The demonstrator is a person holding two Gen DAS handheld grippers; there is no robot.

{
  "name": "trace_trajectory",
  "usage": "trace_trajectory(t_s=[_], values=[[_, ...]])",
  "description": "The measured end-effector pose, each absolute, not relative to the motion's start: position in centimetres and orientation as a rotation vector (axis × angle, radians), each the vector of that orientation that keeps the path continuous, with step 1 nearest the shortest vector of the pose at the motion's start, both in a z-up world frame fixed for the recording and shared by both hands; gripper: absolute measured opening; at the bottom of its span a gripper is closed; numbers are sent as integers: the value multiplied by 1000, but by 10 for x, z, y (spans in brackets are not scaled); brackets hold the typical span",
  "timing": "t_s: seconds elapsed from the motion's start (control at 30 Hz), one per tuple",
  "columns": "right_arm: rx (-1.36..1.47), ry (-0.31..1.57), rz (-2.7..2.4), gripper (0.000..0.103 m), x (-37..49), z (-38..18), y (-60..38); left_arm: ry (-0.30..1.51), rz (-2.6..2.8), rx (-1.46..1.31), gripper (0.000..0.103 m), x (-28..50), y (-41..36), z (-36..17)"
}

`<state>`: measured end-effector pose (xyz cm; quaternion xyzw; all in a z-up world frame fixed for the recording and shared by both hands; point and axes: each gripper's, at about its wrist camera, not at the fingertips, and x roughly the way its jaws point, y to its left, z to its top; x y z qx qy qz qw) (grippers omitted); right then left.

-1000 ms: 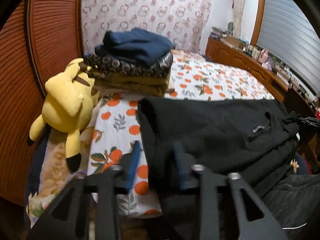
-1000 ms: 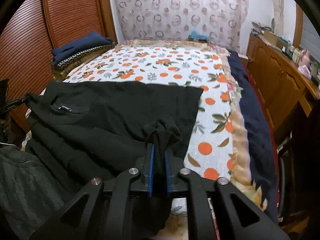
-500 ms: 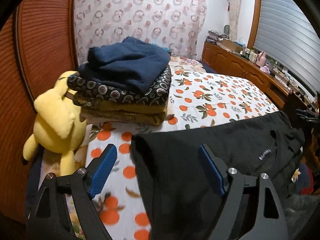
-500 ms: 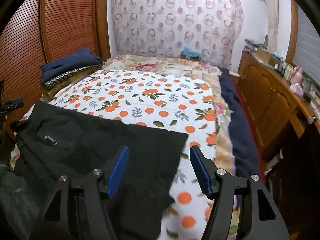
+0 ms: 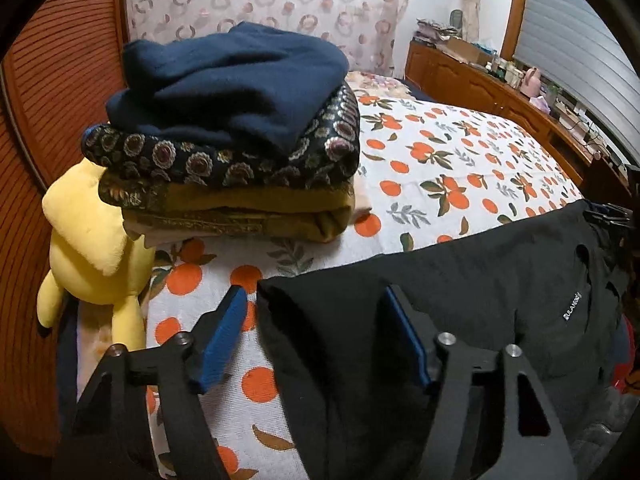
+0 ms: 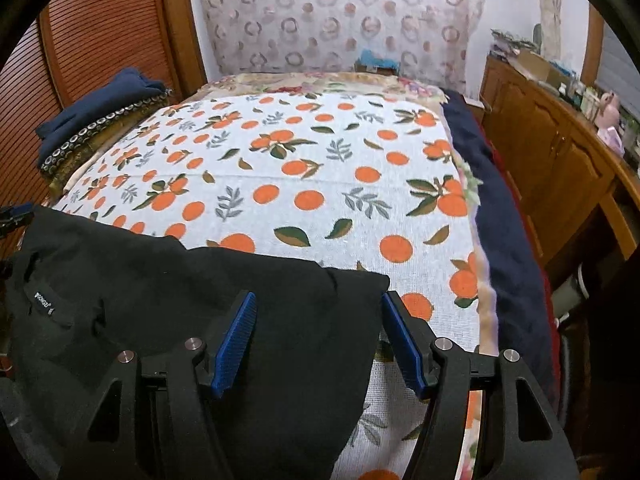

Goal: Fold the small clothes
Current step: 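Grasp the folded shirt edge again with both grippers, then lift the folded black shirt high with both grippers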

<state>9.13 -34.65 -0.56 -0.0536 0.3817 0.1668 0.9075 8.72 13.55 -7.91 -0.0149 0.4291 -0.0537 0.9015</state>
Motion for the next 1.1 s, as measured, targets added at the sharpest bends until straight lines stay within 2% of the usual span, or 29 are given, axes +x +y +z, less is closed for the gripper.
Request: trace_trajectory(t_s=[0.27, 0.33, 0.4, 0.47, 0.53, 0.57, 0.67, 1.1], values=[[-141, 778, 319, 66, 102, -12, -338, 918, -122, -55, 60, 91, 138, -92], [-145, 777, 331, 66, 103, -14, -337, 913, -138, -59, 47, 91, 138, -91], [-149, 772, 349, 59, 102, -14, -335, 913, -154, -62, 37, 90, 137, -90], [-155, 769, 376, 45, 99, -14, -332, 908, -174, -63, 22, 87, 135, -89], [-157, 774, 412, 16, 95, -13, -328, 901, -180, -66, 15, 83, 131, -87], [-160, 778, 422, 12, 93, -13, -327, 890, -178, -62, 15, 81, 129, -85], [-157, 768, 420, 9, 84, -8, -326, 843, -188, -79, 14, 71, 126, -72], [-77, 507, 388, 7, 1, 75, -351, 588, -261, -96, 13, 28, 106, 20]])
